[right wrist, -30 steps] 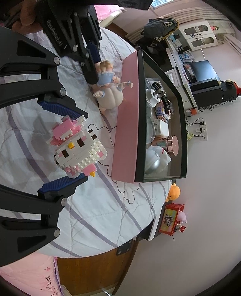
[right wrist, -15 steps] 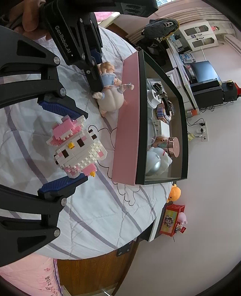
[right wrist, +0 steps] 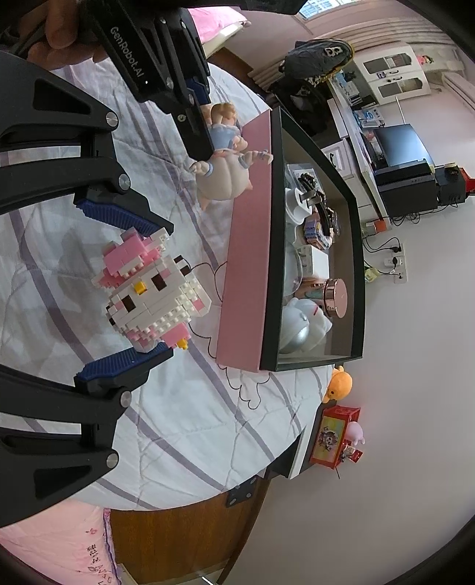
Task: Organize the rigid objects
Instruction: 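Carry the doll and block cat into the tray and open both tools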
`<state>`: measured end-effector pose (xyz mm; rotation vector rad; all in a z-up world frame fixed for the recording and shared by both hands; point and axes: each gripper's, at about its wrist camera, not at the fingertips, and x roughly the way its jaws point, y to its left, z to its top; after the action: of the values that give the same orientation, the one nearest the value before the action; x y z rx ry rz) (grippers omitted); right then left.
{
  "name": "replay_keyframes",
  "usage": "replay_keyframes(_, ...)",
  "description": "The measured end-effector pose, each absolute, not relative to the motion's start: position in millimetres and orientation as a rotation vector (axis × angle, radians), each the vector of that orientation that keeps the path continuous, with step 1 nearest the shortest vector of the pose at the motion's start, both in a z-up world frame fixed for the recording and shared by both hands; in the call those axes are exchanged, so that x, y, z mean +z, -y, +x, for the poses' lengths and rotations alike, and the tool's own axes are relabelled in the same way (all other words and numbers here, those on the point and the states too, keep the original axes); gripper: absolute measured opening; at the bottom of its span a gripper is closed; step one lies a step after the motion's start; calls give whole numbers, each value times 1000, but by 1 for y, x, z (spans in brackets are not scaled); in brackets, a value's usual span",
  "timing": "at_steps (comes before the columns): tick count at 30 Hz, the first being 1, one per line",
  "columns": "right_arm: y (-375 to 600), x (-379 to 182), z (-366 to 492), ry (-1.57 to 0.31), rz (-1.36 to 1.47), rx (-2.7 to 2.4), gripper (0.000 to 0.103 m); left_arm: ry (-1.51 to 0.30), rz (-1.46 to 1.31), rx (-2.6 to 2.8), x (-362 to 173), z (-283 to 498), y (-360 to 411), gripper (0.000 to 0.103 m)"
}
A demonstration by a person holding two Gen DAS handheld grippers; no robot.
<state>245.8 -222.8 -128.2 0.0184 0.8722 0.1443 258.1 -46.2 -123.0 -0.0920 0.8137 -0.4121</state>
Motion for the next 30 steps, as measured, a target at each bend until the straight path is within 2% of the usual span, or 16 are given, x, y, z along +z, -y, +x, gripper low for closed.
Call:
replay_keyframes(10,216,-98,247,-810,15,174,61,-717,-74,-385,-78,246,33,23)
replay_keyframes(21,204,-40,296,-696,16,223,61,-615,-24,-328,-23,282,22,23)
replay_keyframes(30,196,-38,361,-706,-1,232,61,-615,-21,-319,-25,340,25,23)
